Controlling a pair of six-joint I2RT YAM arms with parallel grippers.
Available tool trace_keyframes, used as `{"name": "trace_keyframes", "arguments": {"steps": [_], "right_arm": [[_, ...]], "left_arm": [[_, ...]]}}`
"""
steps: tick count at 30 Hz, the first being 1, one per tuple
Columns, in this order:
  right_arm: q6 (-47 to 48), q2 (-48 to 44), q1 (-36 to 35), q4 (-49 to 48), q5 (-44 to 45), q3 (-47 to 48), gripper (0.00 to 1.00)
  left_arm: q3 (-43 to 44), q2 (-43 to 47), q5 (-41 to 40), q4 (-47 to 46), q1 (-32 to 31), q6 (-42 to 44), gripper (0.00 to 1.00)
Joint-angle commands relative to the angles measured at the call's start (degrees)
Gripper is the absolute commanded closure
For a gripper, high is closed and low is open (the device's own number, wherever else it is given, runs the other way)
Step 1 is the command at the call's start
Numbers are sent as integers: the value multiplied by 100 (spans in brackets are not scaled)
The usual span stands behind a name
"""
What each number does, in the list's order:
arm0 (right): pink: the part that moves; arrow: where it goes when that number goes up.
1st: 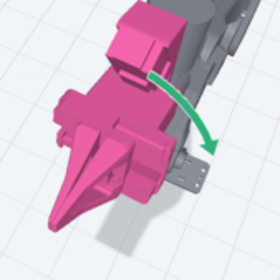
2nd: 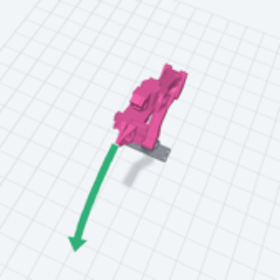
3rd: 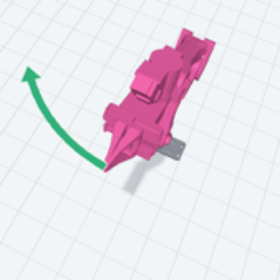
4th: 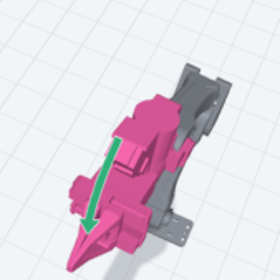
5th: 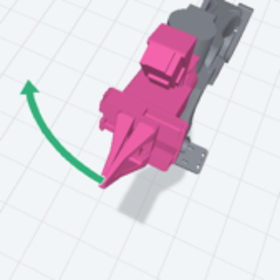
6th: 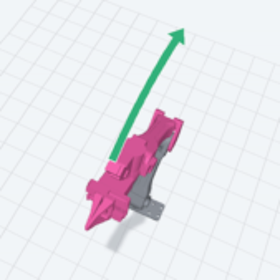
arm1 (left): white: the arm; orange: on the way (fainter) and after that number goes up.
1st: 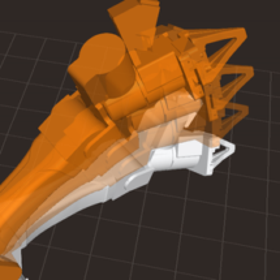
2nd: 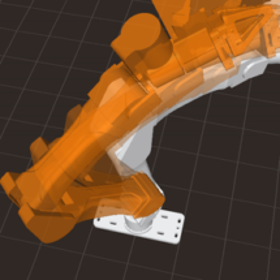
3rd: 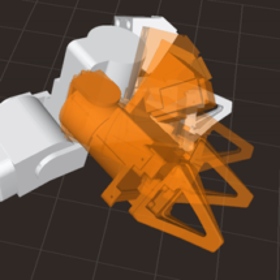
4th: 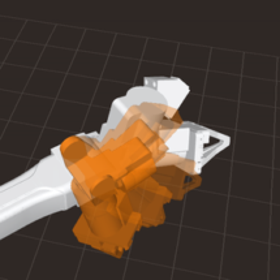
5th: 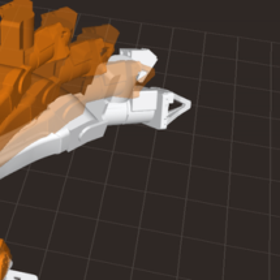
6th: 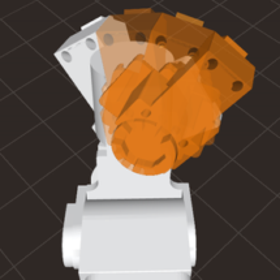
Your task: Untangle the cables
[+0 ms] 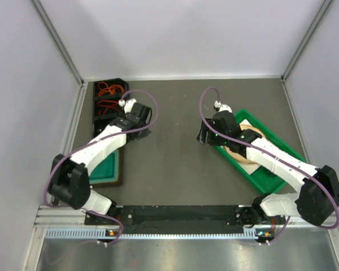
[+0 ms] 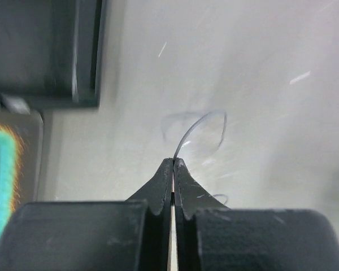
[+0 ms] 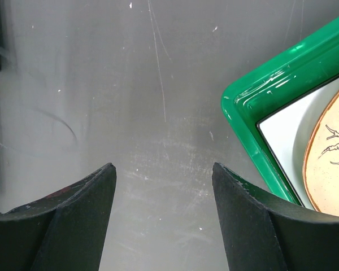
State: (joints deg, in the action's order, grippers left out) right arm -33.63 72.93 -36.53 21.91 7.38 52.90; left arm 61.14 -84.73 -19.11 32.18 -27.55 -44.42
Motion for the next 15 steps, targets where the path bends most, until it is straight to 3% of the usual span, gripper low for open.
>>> {"name": "trace_keyframes", "arguments": {"steps": [1,9,15], "right_arm": [[-30,-94,-38,-170,53,36,32],[-30,-94,-29,-170,62,9,32],[-30,-86,-29,-179,71,-8,32]], "left_arm": [[801,649,-513,253,13,495,100],[1743,712,-1366,219,408,1645,100],[988,923,-1305,-1231,1102,2586,100]]}}
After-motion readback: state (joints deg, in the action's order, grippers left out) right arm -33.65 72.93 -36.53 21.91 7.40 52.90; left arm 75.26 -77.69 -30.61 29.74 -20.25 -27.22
